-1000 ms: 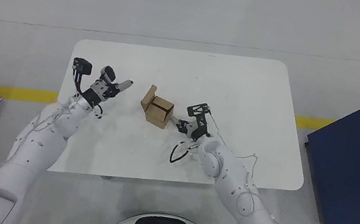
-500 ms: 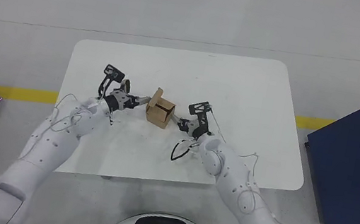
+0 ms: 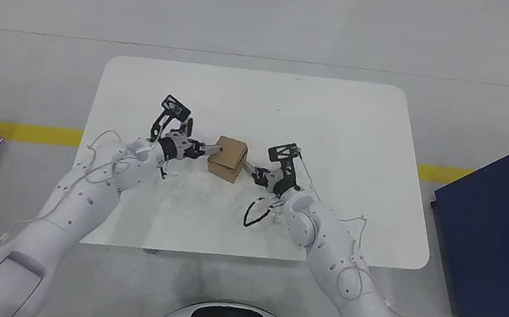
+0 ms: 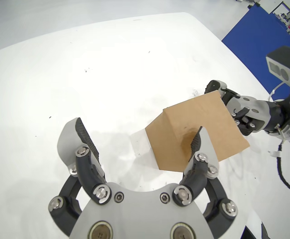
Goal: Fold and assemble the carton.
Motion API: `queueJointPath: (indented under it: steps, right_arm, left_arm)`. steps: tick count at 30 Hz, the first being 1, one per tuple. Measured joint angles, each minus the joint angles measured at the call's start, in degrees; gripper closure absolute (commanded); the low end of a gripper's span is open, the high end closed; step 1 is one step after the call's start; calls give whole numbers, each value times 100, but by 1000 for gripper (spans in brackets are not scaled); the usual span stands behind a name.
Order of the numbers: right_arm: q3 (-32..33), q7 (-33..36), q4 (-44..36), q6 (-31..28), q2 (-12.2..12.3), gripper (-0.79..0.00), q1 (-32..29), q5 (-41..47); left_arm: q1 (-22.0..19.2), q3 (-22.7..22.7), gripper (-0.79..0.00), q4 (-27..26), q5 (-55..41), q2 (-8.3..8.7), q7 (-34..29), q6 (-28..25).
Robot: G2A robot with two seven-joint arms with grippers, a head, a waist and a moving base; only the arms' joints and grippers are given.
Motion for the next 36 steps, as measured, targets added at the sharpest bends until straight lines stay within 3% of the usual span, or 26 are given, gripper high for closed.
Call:
queueJointPath:
  steps: [5, 11, 16, 28, 36]
  right_arm:
    - [71, -165, -41, 17, 6, -785, -50, 104]
    - [243, -398, -217, -493, 68, -785, -196, 312]
    - [275, -408, -390, -522, 92, -785, -276, 291]
    - [257, -301, -477, -271, 72, -785, -277, 393]
    - [312, -539, -566, -454, 87, -785, -355, 500]
  left_arm:
    - [-21, -24, -708, 80, 35, -10, 47, -27]
    - [-40, -30, -686, 126, 90, -27, 43, -39]
    - [-57, -35, -634, 141, 134, -41, 43, -47]
    - [-8, -139, -619, 37, 214, -34, 171, -153]
    - [34, -207, -640, -70, 272, -31, 273, -194]
